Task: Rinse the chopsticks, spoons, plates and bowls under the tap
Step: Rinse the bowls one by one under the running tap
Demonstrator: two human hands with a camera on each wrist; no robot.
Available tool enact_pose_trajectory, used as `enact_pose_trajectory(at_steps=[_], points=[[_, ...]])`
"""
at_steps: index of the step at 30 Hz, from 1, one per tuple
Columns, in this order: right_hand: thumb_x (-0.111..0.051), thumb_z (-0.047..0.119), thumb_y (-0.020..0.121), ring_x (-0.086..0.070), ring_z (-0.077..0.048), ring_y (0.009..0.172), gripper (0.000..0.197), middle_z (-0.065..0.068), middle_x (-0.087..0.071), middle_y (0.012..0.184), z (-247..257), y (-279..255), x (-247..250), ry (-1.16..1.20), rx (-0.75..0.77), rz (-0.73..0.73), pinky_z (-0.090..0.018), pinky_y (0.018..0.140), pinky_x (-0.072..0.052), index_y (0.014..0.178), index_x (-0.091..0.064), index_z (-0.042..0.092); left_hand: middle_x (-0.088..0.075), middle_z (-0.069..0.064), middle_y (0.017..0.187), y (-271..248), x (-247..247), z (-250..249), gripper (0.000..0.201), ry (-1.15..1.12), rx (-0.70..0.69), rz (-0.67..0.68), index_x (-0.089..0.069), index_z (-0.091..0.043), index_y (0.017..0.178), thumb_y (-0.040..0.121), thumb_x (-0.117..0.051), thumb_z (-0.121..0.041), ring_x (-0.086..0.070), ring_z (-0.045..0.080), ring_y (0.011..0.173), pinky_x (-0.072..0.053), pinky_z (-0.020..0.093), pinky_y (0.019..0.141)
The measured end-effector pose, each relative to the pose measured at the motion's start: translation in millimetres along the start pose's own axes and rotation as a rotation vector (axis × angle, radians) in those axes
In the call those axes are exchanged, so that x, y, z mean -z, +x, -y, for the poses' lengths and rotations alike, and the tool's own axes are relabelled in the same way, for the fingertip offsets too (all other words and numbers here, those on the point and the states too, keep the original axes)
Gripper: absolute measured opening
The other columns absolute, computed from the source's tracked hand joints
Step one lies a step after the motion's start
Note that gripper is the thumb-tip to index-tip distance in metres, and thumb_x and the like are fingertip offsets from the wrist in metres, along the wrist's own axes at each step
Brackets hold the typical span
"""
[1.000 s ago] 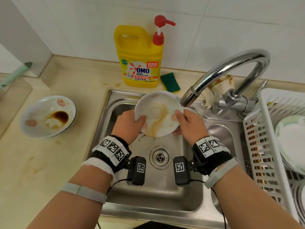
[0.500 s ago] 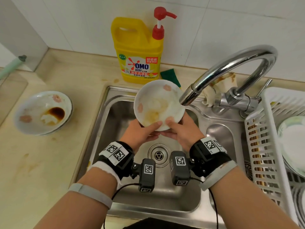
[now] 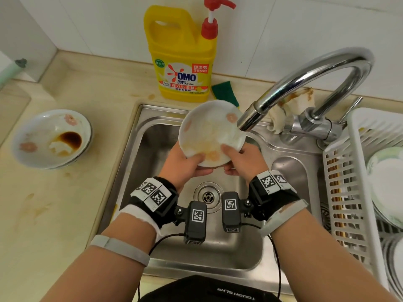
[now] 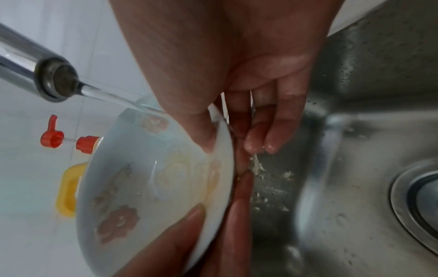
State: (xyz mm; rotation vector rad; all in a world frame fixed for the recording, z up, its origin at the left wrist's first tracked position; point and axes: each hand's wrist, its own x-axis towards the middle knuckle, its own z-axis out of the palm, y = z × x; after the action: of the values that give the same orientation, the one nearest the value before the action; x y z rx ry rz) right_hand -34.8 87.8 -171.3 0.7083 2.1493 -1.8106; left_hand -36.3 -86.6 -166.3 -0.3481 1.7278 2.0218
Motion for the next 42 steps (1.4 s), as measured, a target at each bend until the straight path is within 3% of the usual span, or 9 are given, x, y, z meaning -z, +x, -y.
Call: enact_pose_trajectory(at_steps=[6,14,19,24,27,31,35,39,42], points=[[-0.063,0.043,0.098,-0.066,-0.022,0.059,0.036,-0.016,-0.072,0.073,12,-1,1,-0.072,0.009,-0.022,-0.039,0.062,-0.063,0.087,-0.070,0.010,-0.066,0.016,0.126,1,9,-5,0.051,0.047,-0.001,-0.013,-0.046,-0.014,0.143,0.096,-0.055,0.004,-0.076,0.035,0.089,-0.064,0.040,0.074],[-0.044,0.084,0.086,-0.073,-0.034,0.063,0.090,-0.017,-0.071,0.062,21,-2,4,-0.209,0.007,-0.071,-0.042,0.062,-0.064,0.077,-0.072,-0.001,-0.064,0.010,0.127,0,18,-9,0.046,0.156,-0.042,-0.038,-0.052,-0.017,0.138,0.094,-0.059,-0.002,-0.071,0.036,0.102,-0.064,0.041,0.071],[-0.043,0.076,0.093,-0.074,-0.032,0.063,0.077,-0.015,-0.072,0.064,18,-2,4,-0.215,-0.001,-0.086,-0.043,0.063,-0.065,0.081,-0.071,0.005,-0.063,0.007,0.126,1,19,-14,0.042,0.283,-0.102,-0.055,-0.053,-0.018,0.134,0.095,-0.058,-0.005,-0.068,0.031,0.104,-0.064,0.038,0.067],[-0.058,0.037,0.102,-0.075,-0.022,0.069,0.023,-0.009,-0.075,0.083,11,-2,4,-0.179,0.080,-0.018,-0.046,0.070,-0.065,0.085,-0.067,0.023,-0.065,0.007,0.122,5,21,-13,0.039,0.422,-0.148,-0.110,-0.053,-0.015,0.138,0.099,-0.056,-0.012,-0.070,0.021,0.095,-0.063,0.032,0.064],[-0.068,0.022,0.097,-0.075,-0.018,0.078,0.001,-0.004,-0.076,0.094,6,-1,4,-0.197,0.110,0.005,-0.037,0.072,-0.064,0.096,-0.068,0.021,-0.065,0.004,0.119,6,21,-13,0.039,0.475,-0.164,-0.144,-0.053,-0.018,0.138,0.099,-0.056,-0.014,-0.070,0.018,0.091,-0.064,0.032,0.064],[-0.077,0.015,0.088,-0.072,-0.012,0.089,0.027,0.003,-0.073,0.104,2,-2,4,-0.156,0.111,0.009,-0.025,0.067,-0.061,0.111,-0.066,0.022,-0.064,0.002,0.116,7,22,-15,0.039,0.536,-0.187,-0.146,-0.054,-0.019,0.136,0.097,-0.058,-0.015,-0.069,0.013,0.087,-0.063,0.028,0.064],[-0.071,0.017,0.094,-0.075,-0.015,0.074,0.014,0.000,-0.075,0.095,5,-4,6,-0.157,0.118,-0.009,-0.028,0.063,-0.061,0.093,-0.066,0.030,-0.065,0.003,0.116,7,25,-17,0.043,0.623,-0.206,-0.140,-0.053,-0.019,0.139,0.097,-0.059,-0.016,-0.069,0.018,0.090,-0.064,0.032,0.067],[-0.060,0.039,0.101,-0.076,-0.028,0.067,0.028,-0.014,-0.076,0.079,14,-5,7,-0.118,0.041,-0.005,-0.044,0.068,-0.064,0.086,-0.068,0.017,-0.067,0.004,0.110,8,28,-19,0.042,0.712,-0.220,-0.141,-0.055,-0.020,0.135,0.094,-0.061,-0.018,-0.069,0.018,0.087,-0.065,0.038,0.072],[-0.054,0.059,0.098,-0.076,-0.029,0.066,0.051,-0.015,-0.076,0.074,21,-5,6,-0.126,-0.044,-0.003,-0.042,0.067,-0.064,0.088,-0.068,0.011,-0.068,0.003,0.106,9,31,-19,0.042,0.748,-0.231,-0.153,-0.057,-0.022,0.132,0.091,-0.064,-0.020,-0.069,0.021,0.088,-0.064,0.043,0.076]])
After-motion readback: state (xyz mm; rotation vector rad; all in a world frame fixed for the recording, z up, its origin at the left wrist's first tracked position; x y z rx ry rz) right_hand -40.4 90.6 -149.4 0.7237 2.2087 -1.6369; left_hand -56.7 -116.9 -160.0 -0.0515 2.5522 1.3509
